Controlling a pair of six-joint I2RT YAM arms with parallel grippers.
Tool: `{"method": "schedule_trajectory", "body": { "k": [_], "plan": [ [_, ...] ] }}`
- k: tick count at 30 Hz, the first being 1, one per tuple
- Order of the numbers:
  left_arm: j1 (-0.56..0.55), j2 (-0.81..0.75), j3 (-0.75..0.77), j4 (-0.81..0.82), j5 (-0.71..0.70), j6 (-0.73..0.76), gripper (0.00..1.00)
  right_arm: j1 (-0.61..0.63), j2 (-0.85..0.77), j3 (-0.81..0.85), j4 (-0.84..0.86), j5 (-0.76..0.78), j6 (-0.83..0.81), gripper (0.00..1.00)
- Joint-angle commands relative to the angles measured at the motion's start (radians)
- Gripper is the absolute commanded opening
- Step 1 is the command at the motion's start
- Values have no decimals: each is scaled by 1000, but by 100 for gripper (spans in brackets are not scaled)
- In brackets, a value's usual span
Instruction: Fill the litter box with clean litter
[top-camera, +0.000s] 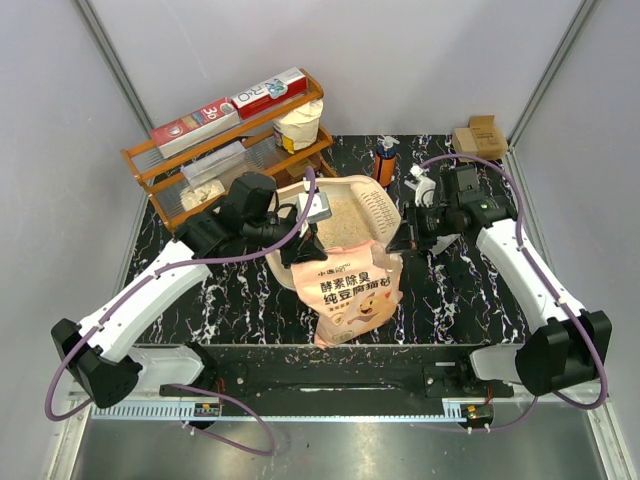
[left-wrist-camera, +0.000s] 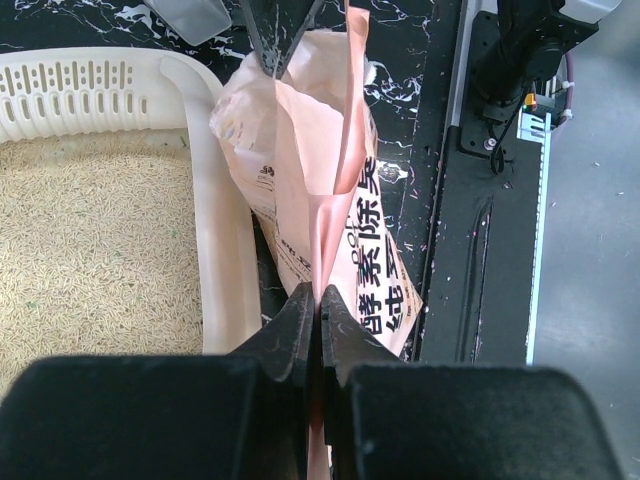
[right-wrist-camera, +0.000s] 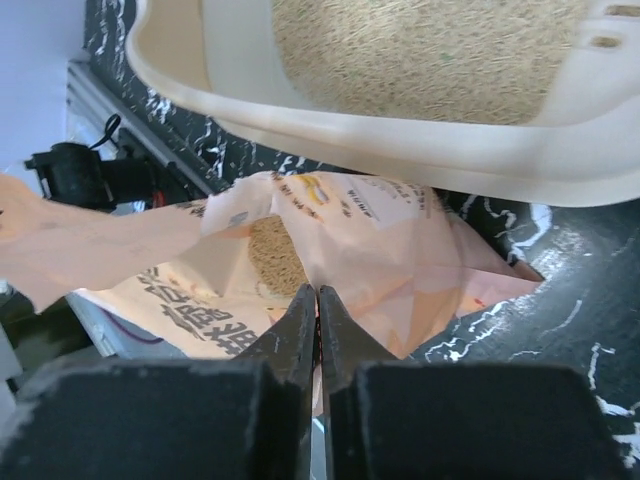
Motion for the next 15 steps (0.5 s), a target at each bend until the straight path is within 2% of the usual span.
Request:
{"method": "schedule_trajectory", "body": {
  "k": [1,2,4,5,9,15],
  "plan": [
    [1,-8,78,138,37,-8,0,38,-26,18,7,-174,33,5],
    [1,-5,79,140,37,-7,0,38,-24,9,13,-216,35,19],
    [1,-3,84,138,34,3,0,36,-15,-13,15,-306,-17,40],
    [1,-1,85,134,34,6,0,35,-15,-15,4,-322,-51,54],
    [1,0,88,112,29,18,0,20,-12,10,-28,-374,-259,64],
    [1,-6,88,80,15,43,0,7,6,71,-134,-356,-472,67]
  ]
}}
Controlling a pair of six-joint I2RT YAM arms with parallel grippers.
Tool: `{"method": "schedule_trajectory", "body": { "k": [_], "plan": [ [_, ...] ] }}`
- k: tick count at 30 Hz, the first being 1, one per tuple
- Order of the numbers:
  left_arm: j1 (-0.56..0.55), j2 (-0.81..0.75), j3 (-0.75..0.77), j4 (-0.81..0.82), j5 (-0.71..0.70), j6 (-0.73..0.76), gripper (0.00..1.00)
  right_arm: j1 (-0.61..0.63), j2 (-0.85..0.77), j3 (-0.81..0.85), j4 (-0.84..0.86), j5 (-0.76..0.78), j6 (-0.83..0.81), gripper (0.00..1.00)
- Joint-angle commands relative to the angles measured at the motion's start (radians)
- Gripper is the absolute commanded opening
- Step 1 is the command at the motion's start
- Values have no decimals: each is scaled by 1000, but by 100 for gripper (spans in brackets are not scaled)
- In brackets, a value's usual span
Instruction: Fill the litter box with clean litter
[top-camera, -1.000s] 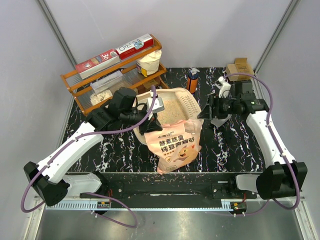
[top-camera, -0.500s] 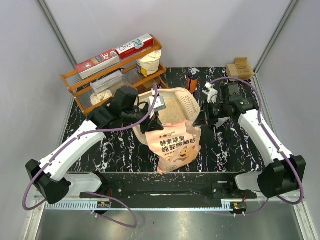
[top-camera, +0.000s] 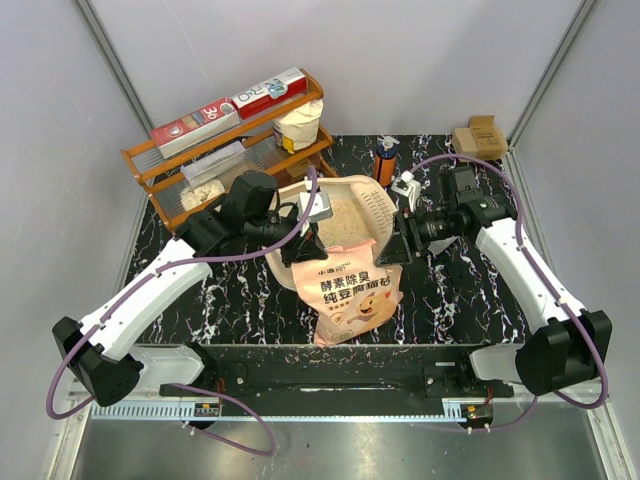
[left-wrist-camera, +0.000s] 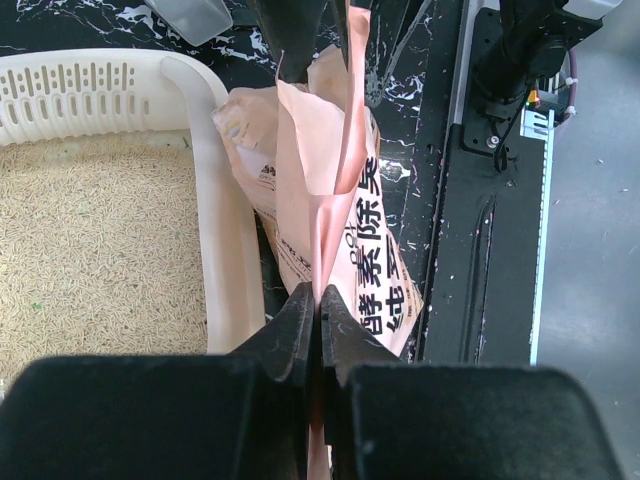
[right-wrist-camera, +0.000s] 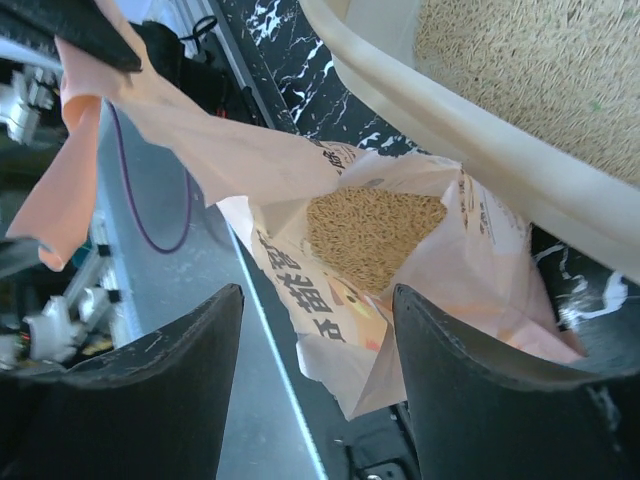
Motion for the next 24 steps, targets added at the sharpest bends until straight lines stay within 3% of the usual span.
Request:
{"method": "schedule_trajectory", "body": {
  "k": [1,9,24],
  "plan": [
    [1,-21,71,90,12,34,0,-10,3,73,-91,-46,-230,68],
    [1,-19,86,74,9,48,0,-10,-81,-5,-106,-46,-449,67],
    [1,10,114,82,33,32,0,-11,-192,-207,174,12,-325,60]
  ]
}}
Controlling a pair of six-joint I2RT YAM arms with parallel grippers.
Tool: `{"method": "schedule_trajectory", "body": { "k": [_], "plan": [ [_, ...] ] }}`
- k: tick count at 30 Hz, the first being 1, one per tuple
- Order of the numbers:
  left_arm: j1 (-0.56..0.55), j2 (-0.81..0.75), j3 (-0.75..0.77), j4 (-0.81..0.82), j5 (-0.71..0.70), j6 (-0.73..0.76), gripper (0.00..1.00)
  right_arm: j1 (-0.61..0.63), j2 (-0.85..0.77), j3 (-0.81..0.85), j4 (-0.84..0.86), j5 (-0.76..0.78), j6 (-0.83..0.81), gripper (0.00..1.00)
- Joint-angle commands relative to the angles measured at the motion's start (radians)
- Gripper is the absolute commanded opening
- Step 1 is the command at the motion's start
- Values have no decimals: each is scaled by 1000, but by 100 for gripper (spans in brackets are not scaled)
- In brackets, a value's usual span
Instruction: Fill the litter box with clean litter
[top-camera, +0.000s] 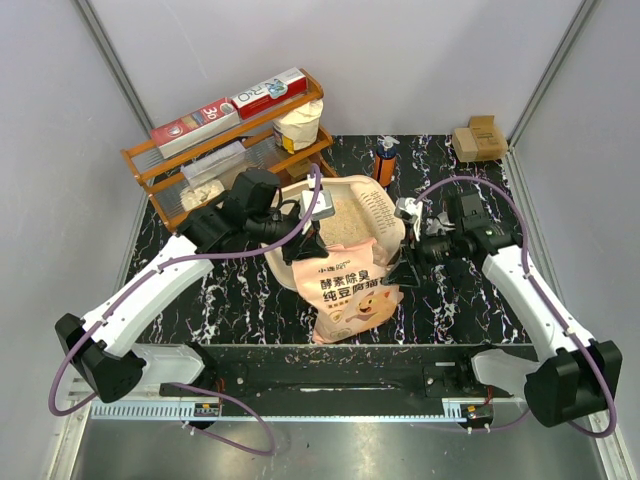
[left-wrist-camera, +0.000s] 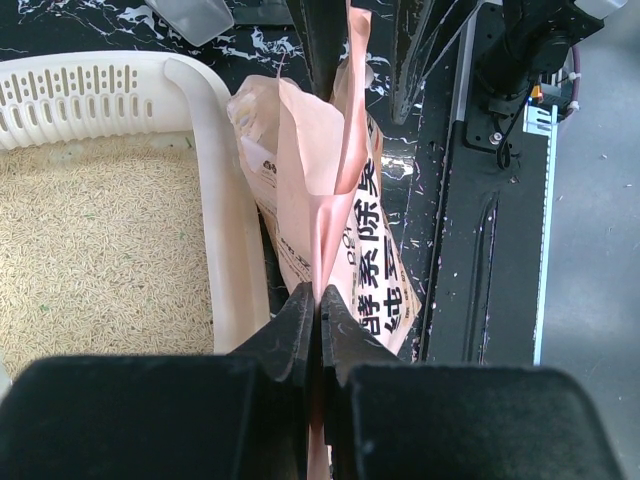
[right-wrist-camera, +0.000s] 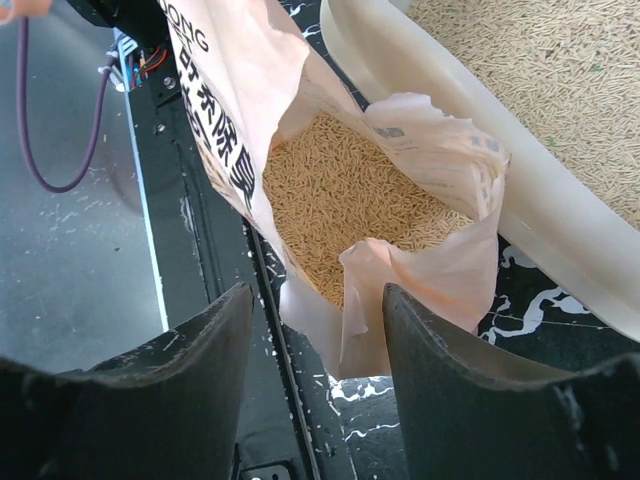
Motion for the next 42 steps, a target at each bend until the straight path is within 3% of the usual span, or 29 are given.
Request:
{"method": "schedule_trajectory", "body": {
  "k": [1,3,8,11,13,14,16,20,25,27,33,42],
  "plan": [
    [3,-13,77,111,34,10,0,-3,-48,-47,141,24,54,57],
    [3,-13,75,111,34,10,0,-3,-53,-56,169,29,79,52],
    [3,-15,83,103,29,21,0,-3,-76,-91,279,58,159,23],
    [3,-15,125,67,31,51,25,-3,-97,-105,319,90,189,12],
    [3,-21,165,45,26,76,48,-3,-120,-119,335,110,197,10],
    [3,-24,211,42,11,81,54,-5,-128,-124,335,115,203,10],
    [5,-22,251,42,-18,94,62,-3,-142,-136,335,118,205,8],
    [46,30,292,65,-139,119,68,-3,-154,-154,335,123,206,6],
    [111,178,247,152,-201,90,65,-3,-168,-157,348,135,211,6],
    [112,240,284,136,-192,88,57,-3,-177,-156,350,144,203,6],
    [102,393,299,134,-95,101,35,-3,-194,-160,364,159,211,7],
    [34,519,287,117,158,130,24,-3,-187,-160,408,156,271,7]
  ]
}}
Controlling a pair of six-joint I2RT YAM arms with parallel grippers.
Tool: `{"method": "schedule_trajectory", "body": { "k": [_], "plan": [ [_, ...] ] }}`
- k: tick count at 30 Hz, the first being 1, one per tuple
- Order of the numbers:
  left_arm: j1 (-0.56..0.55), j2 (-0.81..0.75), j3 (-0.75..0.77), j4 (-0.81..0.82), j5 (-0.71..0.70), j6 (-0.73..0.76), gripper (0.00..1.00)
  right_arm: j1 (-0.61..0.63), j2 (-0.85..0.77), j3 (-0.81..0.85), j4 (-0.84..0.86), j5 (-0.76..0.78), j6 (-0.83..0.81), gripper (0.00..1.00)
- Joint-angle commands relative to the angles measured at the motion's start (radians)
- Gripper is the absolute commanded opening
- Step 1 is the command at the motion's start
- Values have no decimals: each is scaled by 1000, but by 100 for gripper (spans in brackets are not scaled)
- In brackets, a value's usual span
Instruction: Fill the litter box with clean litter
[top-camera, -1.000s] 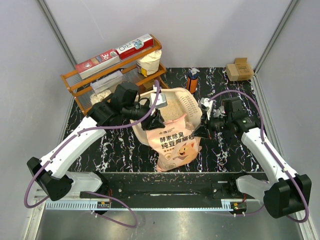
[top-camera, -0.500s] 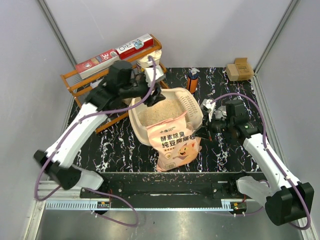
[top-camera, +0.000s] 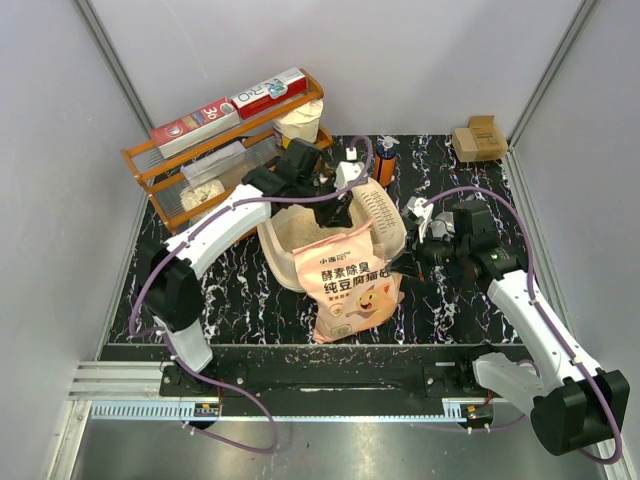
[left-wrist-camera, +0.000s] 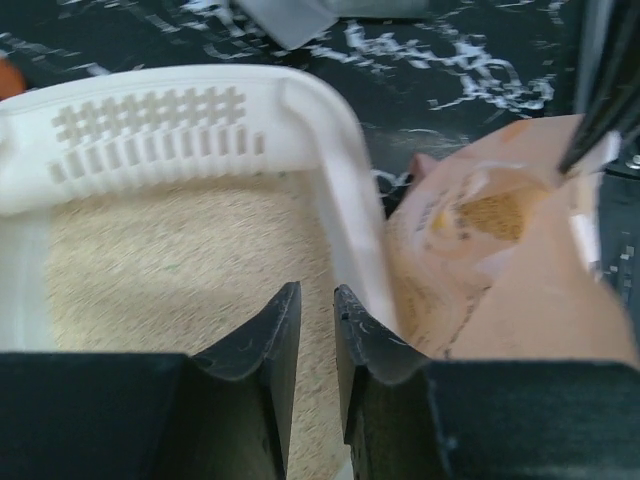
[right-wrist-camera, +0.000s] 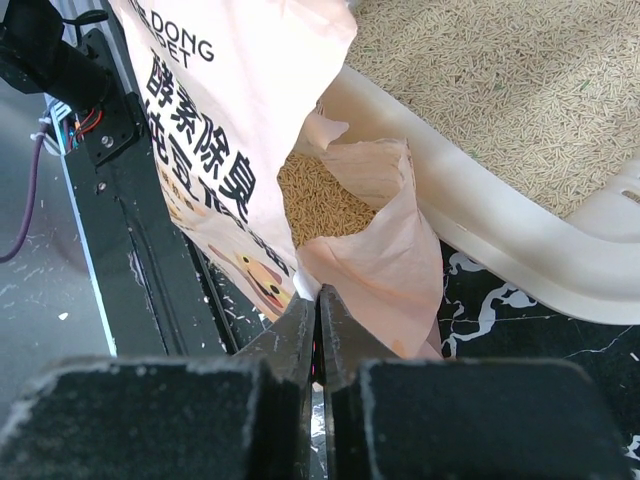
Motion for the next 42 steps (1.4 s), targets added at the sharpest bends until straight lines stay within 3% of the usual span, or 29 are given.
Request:
{"method": "schedule_trajectory", "body": {
  "k": [1,16,26,33,42],
  "plan": [
    [-81,51,15,32,170,13,23,-3,-19,15,102,30,37,7],
    [-176,98,-20,162,299,-148,19,-5,-7,29,43,63,-94,8],
    [-176,88,-62,212,282,-200,19,-5,-41,23,-11,137,-167,15],
    [-155,81,-69,222,292,-221,19,-3,-26,17,-13,163,-172,27],
    [-138,81,-85,247,329,-253,19,-3,-10,20,4,143,-212,52]
  ]
}}
